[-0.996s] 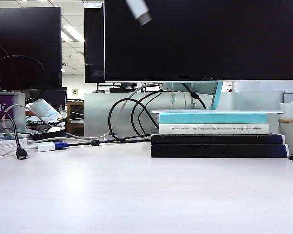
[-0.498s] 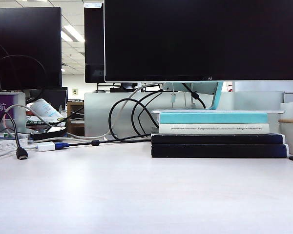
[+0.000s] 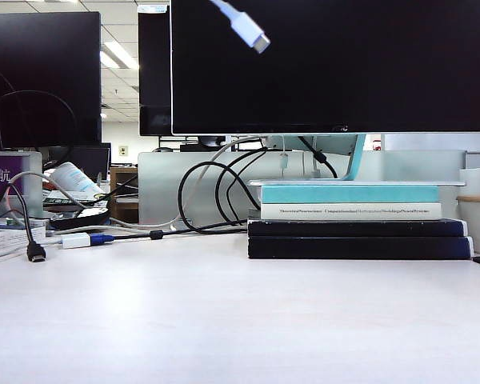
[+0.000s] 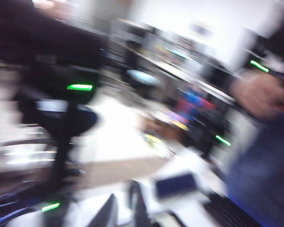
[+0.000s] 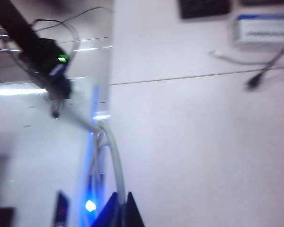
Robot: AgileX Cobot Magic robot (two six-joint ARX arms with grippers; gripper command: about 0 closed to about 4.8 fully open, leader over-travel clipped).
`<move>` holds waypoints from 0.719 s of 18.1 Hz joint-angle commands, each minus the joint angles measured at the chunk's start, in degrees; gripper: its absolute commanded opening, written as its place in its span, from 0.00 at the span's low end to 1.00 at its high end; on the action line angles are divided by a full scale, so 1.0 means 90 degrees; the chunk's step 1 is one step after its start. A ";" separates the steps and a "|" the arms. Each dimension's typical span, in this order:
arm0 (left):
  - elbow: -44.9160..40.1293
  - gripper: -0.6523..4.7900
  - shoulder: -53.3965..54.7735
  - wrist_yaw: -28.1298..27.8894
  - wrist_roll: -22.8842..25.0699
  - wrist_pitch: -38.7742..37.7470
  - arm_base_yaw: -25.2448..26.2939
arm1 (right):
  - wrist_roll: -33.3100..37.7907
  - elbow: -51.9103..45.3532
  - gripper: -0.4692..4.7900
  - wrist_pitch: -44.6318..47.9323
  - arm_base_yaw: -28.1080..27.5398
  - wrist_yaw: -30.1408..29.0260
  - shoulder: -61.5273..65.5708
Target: Unfold the white charging cable into a straight cable.
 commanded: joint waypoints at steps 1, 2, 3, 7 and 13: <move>-0.0002 0.22 -0.0012 -0.0087 0.0755 -0.1183 0.0753 | 0.0415 0.0027 0.08 0.0712 -0.0080 0.0180 -0.0214; -0.0002 0.22 -0.0012 -0.0126 0.1185 -0.1761 0.0886 | 0.0529 0.0027 0.08 0.0930 -0.0168 0.0202 -0.0289; -0.0005 0.22 -0.0012 -0.0294 0.1938 -0.2705 0.0974 | 0.0680 0.0027 0.08 0.1178 -0.0185 0.0284 -0.0355; -0.0005 0.22 -0.0010 -0.1775 0.4697 -0.5753 0.0984 | 0.0809 0.0029 0.08 0.1375 -0.0187 0.0403 -0.0457; -0.0005 0.22 -0.0010 -0.3223 0.5792 -0.7053 0.0984 | 0.0838 0.0029 0.08 0.2001 -0.0187 0.0916 -0.0760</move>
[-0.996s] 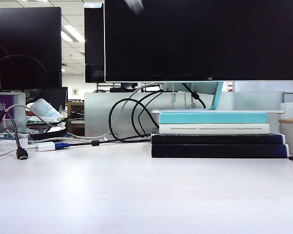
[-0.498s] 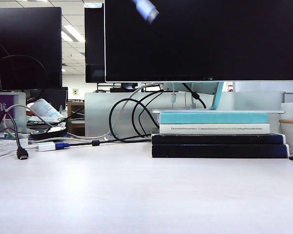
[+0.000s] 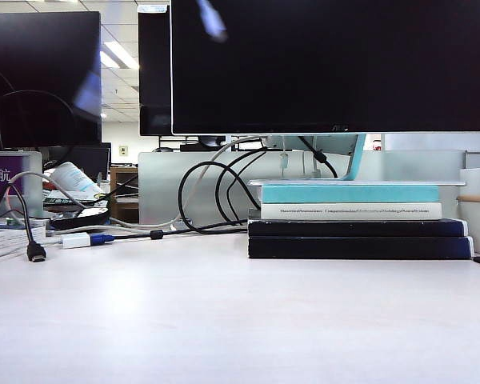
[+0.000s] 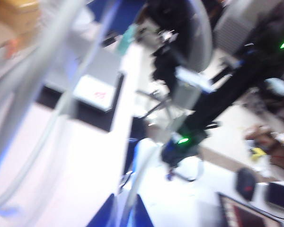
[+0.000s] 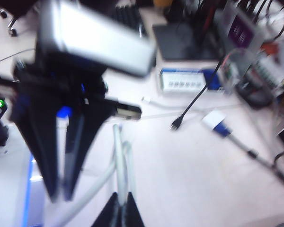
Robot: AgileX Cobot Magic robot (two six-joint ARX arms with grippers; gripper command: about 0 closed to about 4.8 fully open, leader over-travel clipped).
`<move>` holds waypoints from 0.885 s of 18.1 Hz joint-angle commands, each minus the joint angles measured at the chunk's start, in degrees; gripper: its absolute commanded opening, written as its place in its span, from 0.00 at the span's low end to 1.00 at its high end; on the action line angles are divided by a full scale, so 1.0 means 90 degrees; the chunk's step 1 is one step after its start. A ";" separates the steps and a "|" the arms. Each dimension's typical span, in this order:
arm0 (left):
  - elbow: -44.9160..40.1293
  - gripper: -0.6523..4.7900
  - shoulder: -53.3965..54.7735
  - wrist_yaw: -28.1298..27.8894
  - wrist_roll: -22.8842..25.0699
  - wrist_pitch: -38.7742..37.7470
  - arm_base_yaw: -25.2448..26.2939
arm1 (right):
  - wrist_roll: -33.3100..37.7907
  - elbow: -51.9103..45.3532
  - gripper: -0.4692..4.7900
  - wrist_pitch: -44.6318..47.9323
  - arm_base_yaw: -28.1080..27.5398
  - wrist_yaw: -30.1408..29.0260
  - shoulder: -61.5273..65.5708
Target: Unfold the white charging cable into a straight cable.
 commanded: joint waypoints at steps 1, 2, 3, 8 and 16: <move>0.0007 0.22 -0.0012 -0.0692 0.0177 -0.0163 0.0002 | 0.0032 0.0029 0.08 0.0457 0.0005 0.0452 -0.0287; 0.0007 0.22 -0.0012 -0.0704 0.0180 -0.0172 0.0002 | 0.0032 0.0029 0.08 0.0481 0.0005 0.0534 -0.0359; 0.0007 0.22 -0.0015 -0.0709 0.0194 -0.0168 0.0002 | 0.0029 0.0029 0.08 0.0481 0.0005 0.0534 -0.0430; 0.0007 0.22 -0.0015 -0.0998 0.0197 -0.0117 0.0002 | 0.0129 0.0029 0.08 0.1166 0.0000 0.1120 -0.0750; 0.0010 0.22 -0.0034 -0.1059 -0.1477 0.2504 -0.0002 | 0.0738 0.0027 0.08 0.1263 0.0005 0.0670 -0.1202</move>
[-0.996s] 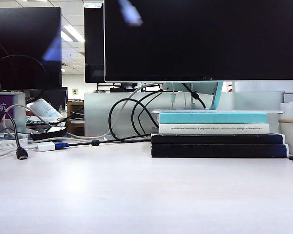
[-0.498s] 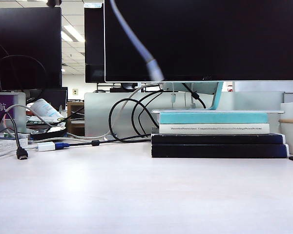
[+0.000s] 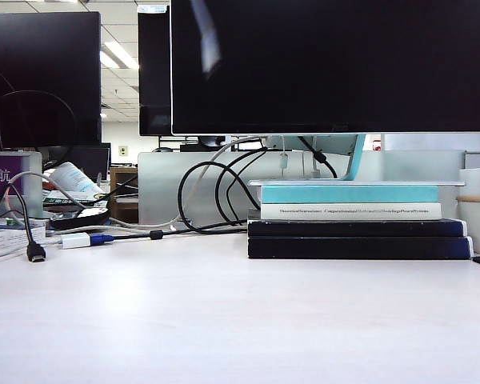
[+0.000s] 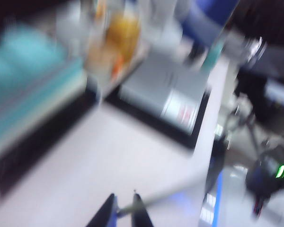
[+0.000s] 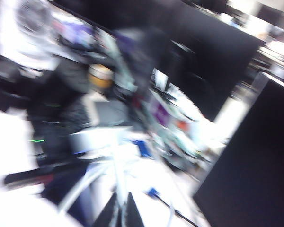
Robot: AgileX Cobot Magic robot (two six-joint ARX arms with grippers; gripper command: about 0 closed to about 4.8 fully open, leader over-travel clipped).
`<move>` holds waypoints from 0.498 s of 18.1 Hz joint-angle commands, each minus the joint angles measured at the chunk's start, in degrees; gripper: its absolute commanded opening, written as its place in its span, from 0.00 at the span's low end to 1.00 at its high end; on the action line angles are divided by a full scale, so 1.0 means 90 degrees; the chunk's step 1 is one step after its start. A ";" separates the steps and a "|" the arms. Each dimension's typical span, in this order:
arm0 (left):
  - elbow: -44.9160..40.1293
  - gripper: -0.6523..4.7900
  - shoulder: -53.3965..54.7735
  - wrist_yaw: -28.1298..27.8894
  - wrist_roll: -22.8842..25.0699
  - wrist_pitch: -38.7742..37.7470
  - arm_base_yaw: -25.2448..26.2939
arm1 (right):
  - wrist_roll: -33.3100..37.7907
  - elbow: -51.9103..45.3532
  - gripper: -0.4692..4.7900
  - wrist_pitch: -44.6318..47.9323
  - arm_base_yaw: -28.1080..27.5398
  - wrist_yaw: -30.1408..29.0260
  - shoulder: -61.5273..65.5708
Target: Unfold the white charging cable into a straight cable.
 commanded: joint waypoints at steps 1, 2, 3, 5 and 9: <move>0.0012 0.22 -0.0090 0.1251 -0.1549 0.1868 -0.0015 | -0.0029 0.0027 0.08 -0.0653 0.0000 -0.0049 0.0022; 0.0012 0.22 -0.0151 0.1336 -0.1821 0.2229 -0.0015 | -0.0058 0.0024 0.08 -0.0821 0.0000 -0.0041 0.0032; 0.0012 0.22 -0.0226 0.1331 -0.2030 0.2589 -0.0027 | -0.0056 0.0022 0.08 -0.0952 0.0000 -0.0051 0.0053; 0.0015 0.22 -0.0260 0.1333 -0.2361 0.3325 -0.0051 | -0.0056 0.0024 0.08 -0.0988 0.0005 -0.0063 0.0058; 0.0015 0.22 -0.0253 0.1280 -0.2671 0.3548 -0.0338 | -0.0027 0.0024 0.08 -0.0981 0.0010 -0.0301 0.0107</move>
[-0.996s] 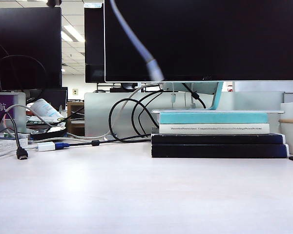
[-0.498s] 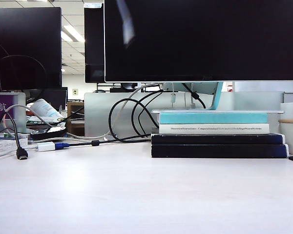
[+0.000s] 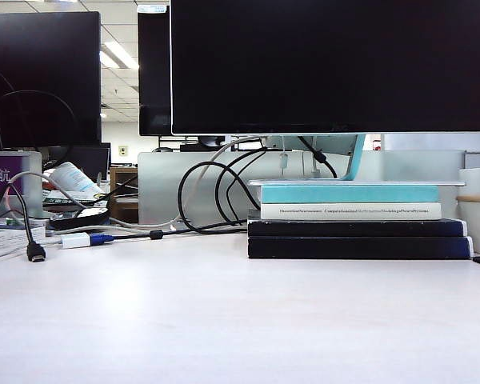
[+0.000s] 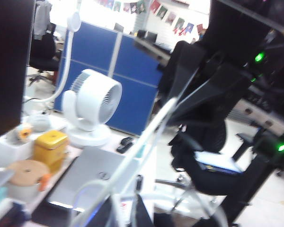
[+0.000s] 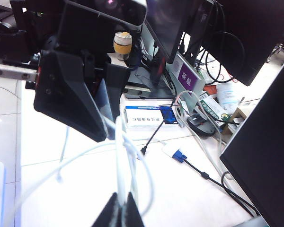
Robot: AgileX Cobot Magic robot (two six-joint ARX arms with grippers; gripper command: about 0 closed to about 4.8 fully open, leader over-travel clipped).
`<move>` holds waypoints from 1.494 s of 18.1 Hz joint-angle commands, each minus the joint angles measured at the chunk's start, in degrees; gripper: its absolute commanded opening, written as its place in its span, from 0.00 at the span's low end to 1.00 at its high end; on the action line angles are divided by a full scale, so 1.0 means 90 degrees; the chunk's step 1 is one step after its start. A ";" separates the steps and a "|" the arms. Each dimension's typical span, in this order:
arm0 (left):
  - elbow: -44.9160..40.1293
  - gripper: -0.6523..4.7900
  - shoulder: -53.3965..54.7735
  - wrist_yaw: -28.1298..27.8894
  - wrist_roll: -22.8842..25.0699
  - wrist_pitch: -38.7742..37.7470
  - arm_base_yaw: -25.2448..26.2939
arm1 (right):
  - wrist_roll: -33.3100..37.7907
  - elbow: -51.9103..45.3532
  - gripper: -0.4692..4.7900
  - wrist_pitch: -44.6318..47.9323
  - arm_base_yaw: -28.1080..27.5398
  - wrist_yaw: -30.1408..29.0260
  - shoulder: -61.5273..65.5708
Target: Unfold the white charging cable into a straight cable.
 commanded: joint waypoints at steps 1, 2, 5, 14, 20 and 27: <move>0.0012 0.22 -0.0015 -0.0015 -0.0087 0.0100 -0.0289 | 0.0029 0.0027 0.08 0.0085 0.0010 -0.0253 0.0029; 0.0012 0.22 -0.0015 -0.0002 -0.0092 0.0097 -0.0338 | 0.0029 0.0027 0.08 0.0083 0.0010 -0.0253 0.0034; 0.0012 0.22 -0.0012 -0.0442 -0.0180 0.0095 -0.0520 | 0.0104 0.0027 0.08 0.0080 0.0015 -0.0607 0.0058; 0.0012 0.22 0.0233 -0.1574 -0.0197 0.0102 -0.0959 | 0.0272 0.0027 0.08 0.0068 0.1027 -0.1180 0.0138; 0.0012 0.22 0.0389 -0.1936 -0.0151 0.0083 -0.1107 | 0.0296 0.0029 0.08 -0.0114 0.1236 -0.1178 0.0061; 0.0012 0.22 0.0440 -0.3145 0.0707 -0.0631 -0.1061 | 0.0342 0.0036 0.08 0.0032 0.1229 -0.0967 -0.0716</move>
